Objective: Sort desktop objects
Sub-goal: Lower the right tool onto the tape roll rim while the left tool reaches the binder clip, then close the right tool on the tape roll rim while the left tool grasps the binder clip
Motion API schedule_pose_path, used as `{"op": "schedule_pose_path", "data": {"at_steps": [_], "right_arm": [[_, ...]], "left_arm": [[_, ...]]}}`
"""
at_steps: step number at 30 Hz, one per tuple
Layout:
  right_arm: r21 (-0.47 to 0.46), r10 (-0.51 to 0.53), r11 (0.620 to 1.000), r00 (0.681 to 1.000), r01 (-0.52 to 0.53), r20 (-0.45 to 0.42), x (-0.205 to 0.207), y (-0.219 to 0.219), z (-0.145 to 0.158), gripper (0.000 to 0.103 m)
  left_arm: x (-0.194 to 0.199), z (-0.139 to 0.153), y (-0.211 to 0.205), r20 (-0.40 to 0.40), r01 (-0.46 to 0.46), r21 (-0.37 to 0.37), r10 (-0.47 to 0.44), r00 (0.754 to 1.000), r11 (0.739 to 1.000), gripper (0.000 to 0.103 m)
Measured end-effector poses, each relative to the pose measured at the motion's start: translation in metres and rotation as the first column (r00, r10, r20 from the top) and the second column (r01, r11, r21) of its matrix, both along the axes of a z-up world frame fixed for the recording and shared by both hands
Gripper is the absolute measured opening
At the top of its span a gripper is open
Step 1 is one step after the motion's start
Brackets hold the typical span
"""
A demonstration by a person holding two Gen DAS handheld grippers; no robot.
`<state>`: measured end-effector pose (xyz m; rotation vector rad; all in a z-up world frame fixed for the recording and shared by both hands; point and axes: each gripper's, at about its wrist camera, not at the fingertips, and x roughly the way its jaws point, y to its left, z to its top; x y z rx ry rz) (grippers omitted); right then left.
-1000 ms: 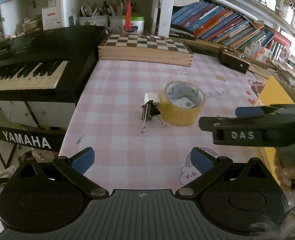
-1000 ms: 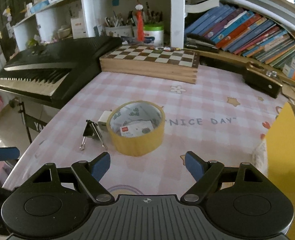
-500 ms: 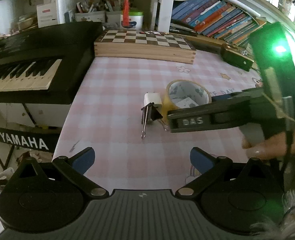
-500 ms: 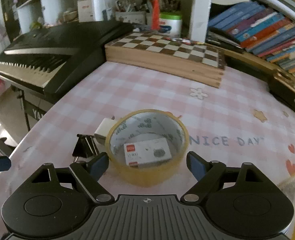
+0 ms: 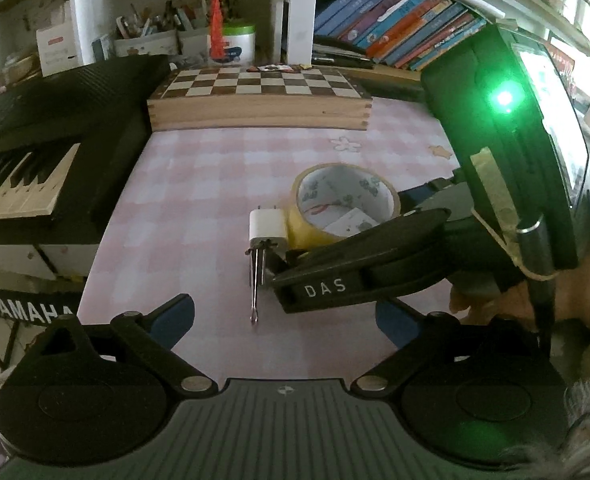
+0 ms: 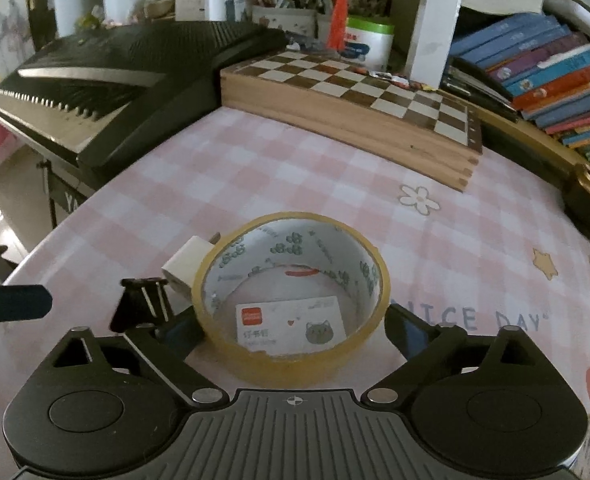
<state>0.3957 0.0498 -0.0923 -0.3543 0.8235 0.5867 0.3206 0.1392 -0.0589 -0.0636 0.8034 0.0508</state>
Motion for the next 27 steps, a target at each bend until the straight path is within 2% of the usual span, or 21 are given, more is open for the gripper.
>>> {"op": "schedule_pose_path", "data": {"at_steps": [6, 11, 13, 15, 17, 22, 25, 27], "right_arm": [[0.039, 0.028, 0.999, 0.999, -0.027, -0.018, 0.006, -0.004, 0.001, 0.093], [0.104, -0.054, 0.993, 0.998, 0.053, 0.009, 0.007, -0.022, 0.022, 0.093], [0.137, -0.118, 0.984, 0.993, 0.112, 0.033, 0.008, -0.033, 0.035, 0.093], [0.170, -0.176, 0.972, 0.983, 0.164, 0.054, 0.007, -0.044, 0.048, 0.092], [0.192, -0.207, 0.963, 0.976, 0.191, 0.070, 0.003, -0.054, 0.057, 0.092], [0.222, -0.237, 0.951, 0.969, 0.216, 0.073, -0.014, -0.071, 0.071, 0.092], [0.218, -0.221, 0.955, 0.973, 0.201, 0.070, -0.027, -0.075, 0.073, 0.092], [0.210, -0.208, 0.959, 0.975, 0.189, 0.075, -0.035, -0.079, 0.075, 0.092]], "left_arm": [[0.003, -0.003, -0.001, -0.006, 0.011, -0.017, -0.011, 1.000, 1.000, 0.098], [0.005, -0.004, -0.001, 0.001, 0.005, -0.025, -0.005, 1.000, 1.000, 0.097], [0.009, -0.006, -0.001, -0.007, 0.004, -0.033, -0.004, 1.000, 0.999, 0.086], [0.014, -0.009, -0.002, -0.030, -0.001, -0.040, 0.000, 1.000, 0.999, 0.065], [0.018, -0.012, -0.001, -0.041, -0.014, -0.043, 0.012, 0.999, 0.999, 0.061], [0.025, -0.015, -0.001, -0.022, -0.042, -0.036, 0.041, 0.999, 0.998, 0.061], [0.030, -0.018, 0.001, -0.026, -0.064, -0.027, 0.063, 0.998, 0.998, 0.060], [0.032, -0.019, 0.004, -0.025, -0.074, -0.019, 0.074, 0.997, 0.997, 0.039]]}}
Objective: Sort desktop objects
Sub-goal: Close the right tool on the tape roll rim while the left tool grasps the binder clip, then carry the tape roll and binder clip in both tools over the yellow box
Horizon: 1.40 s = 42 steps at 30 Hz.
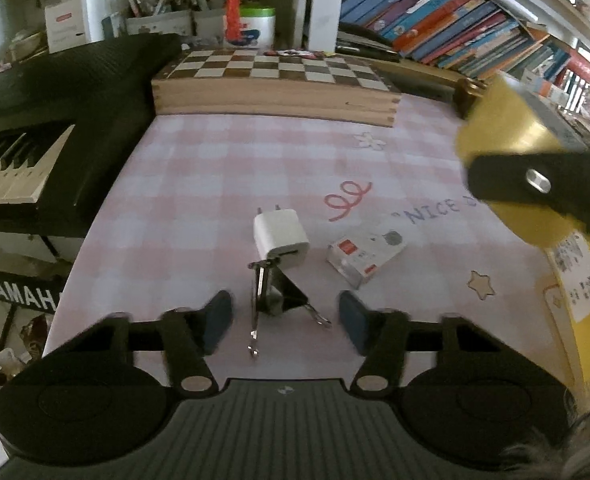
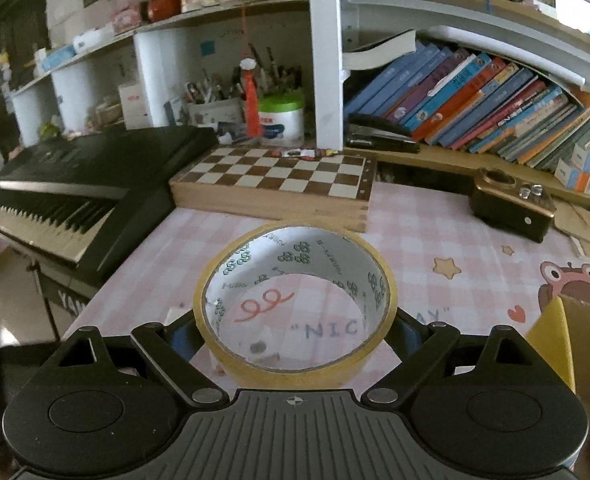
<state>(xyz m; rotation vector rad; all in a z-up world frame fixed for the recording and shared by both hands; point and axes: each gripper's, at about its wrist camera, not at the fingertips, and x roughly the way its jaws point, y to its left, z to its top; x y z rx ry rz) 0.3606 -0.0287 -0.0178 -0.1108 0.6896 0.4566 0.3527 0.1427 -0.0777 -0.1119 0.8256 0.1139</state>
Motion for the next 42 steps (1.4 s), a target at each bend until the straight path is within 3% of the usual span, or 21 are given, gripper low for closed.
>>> {"op": "schedule_pose_path", "data": {"at_steps": [2, 8, 14, 26, 42], "right_arm": [[-0.007, 0.007, 1.000, 1.000, -0.007, -0.001, -0.007, -0.002, 0.000, 0.092], [-0.024, 0.015, 1.000, 1.000, -0.015, -0.013, -0.022, -0.009, -0.001, 0.092], [-0.023, 0.003, 1.000, 0.999, -0.004, -0.051, -0.032, -0.013, -0.007, 0.092], [-0.014, 0.017, 1.000, 0.999, -0.018, -0.044, -0.059, -0.015, -0.003, 0.092], [0.030, 0.010, 0.999, 1.000, -0.010, 0.016, -0.118, -0.034, 0.030, 0.092]], "left_arm": [[-0.001, 0.001, 0.003, 0.010, -0.004, -0.004, 0.004, 1.000, 1.000, 0.030], [-0.016, 0.015, 0.005, 0.070, 0.017, -0.022, -0.016, 0.997, 1.000, 0.021], [-0.031, 0.023, 0.001, 0.081, 0.048, -0.021, -0.046, 0.996, 0.999, 0.021], [-0.064, 0.040, -0.003, 0.117, 0.078, -0.009, -0.076, 0.990, 0.997, 0.021], [-0.130, 0.092, -0.007, 0.221, 0.136, -0.074, -0.117, 0.968, 0.988, 0.020]]}}
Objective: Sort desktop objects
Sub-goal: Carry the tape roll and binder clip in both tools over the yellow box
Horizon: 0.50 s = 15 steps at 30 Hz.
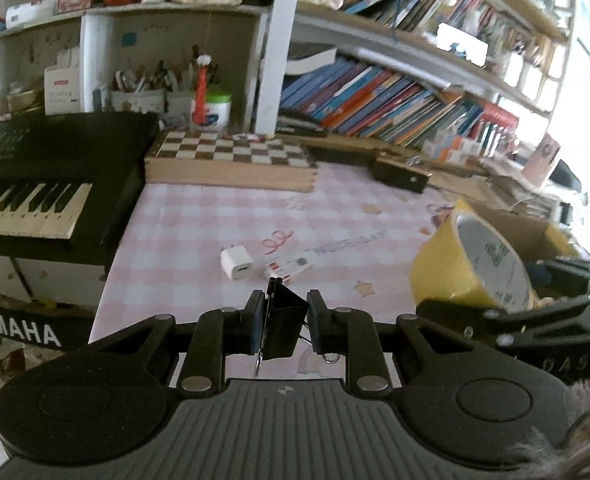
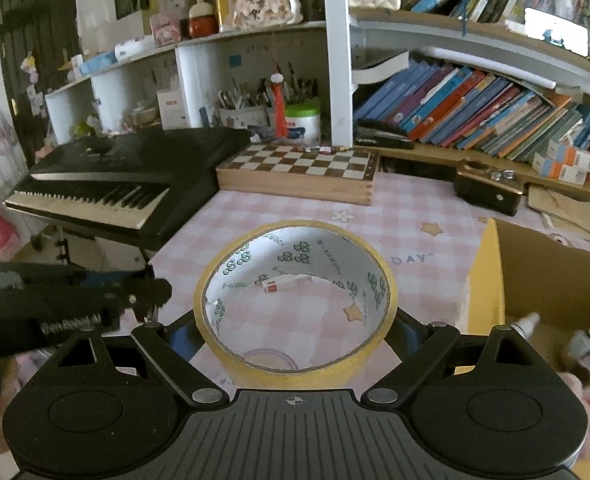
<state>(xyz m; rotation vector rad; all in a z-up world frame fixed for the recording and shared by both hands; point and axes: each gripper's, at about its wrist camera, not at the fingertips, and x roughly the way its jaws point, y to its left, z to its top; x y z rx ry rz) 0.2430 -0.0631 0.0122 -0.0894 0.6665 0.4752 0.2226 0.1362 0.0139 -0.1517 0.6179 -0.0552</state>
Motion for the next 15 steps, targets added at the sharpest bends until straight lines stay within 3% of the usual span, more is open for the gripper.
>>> {"op": "schedule_pose_path", "data": {"at_steps": [15], "right_arm": [[-0.002, -0.094, 0.996, 0.995, 0.094, -0.022, -0.076, -0.026, -0.001, 0.092]], "left_arm": [[-0.068, 0.009, -0.020, 0.018, 0.091, -0.026, -0.091, 0.996, 0.996, 0.020]]}}
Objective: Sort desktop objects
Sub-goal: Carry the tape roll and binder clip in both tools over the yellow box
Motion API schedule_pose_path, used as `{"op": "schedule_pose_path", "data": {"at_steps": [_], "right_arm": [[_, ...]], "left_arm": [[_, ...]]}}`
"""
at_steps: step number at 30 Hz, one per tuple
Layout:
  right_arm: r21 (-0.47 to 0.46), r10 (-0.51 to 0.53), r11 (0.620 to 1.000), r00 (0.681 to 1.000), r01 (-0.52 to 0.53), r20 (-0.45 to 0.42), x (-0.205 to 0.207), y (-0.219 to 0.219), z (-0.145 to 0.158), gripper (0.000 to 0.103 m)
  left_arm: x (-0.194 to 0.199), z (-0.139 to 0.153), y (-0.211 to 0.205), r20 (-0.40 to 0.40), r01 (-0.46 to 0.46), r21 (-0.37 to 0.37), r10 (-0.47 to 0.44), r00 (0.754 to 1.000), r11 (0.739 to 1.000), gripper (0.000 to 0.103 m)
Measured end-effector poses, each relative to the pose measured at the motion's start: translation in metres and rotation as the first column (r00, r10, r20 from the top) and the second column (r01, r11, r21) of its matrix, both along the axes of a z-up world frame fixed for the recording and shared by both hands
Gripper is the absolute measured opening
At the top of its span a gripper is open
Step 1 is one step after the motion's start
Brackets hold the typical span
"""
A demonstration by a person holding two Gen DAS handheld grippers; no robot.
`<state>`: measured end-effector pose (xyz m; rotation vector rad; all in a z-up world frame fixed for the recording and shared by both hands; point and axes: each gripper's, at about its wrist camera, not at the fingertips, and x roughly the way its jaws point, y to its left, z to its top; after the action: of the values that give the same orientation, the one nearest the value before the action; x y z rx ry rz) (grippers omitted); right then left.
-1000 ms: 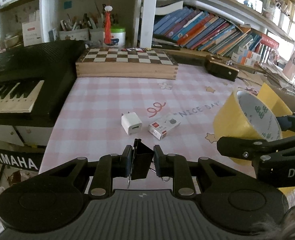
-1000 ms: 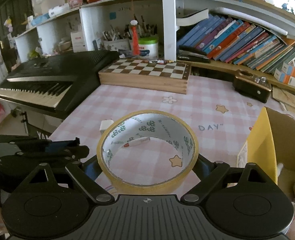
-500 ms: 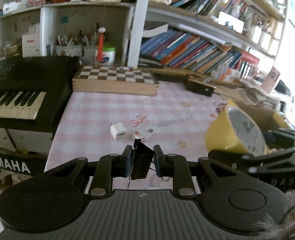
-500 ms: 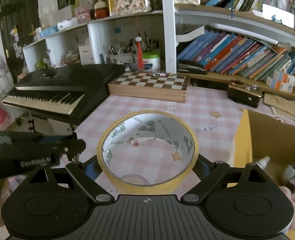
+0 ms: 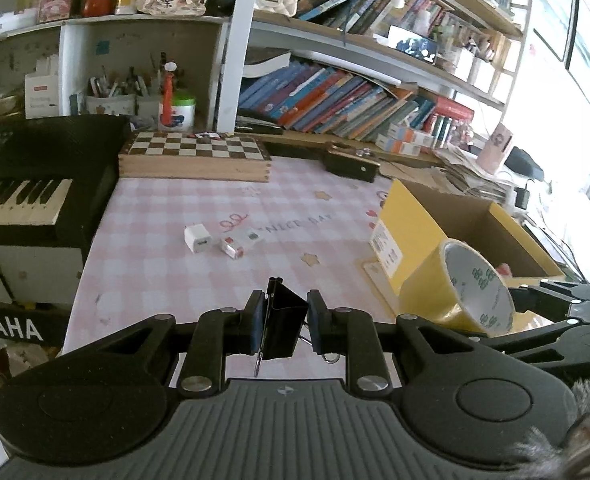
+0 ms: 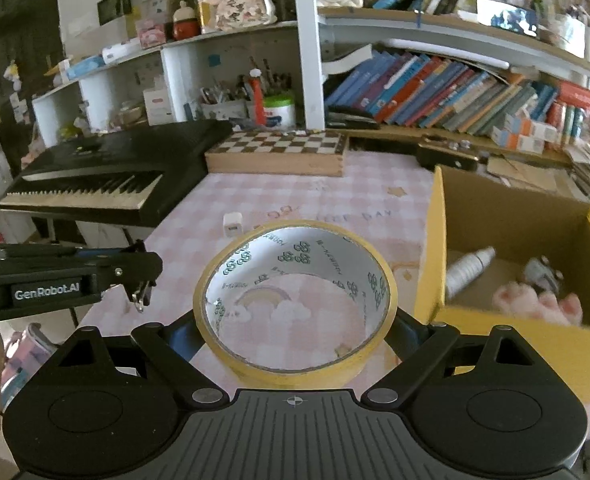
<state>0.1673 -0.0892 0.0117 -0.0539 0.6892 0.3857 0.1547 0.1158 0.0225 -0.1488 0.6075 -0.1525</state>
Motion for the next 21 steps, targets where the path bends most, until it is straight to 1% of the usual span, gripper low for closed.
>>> {"op": "schedule_pose_path", "data": {"at_steps": [11, 21], "right_arm": [[0.002, -0.061, 0.998, 0.998, 0.061, -0.005, -0.048, -0.014, -0.001, 0.092], [0.003, -0.174, 0.985, 0.985, 0.175, -0.002, -0.091, -0.044, -0.003, 0.092]], "left_arm": [[-0.047, 0.002, -0.010, 0.009, 0.043, -0.012, -0.043, 0.999, 0.999, 0.020], [-0.080, 0.002, -0.033, 0.019, 0.130, -0.020, -0.129, 0.991, 0.991, 0.020]]}}
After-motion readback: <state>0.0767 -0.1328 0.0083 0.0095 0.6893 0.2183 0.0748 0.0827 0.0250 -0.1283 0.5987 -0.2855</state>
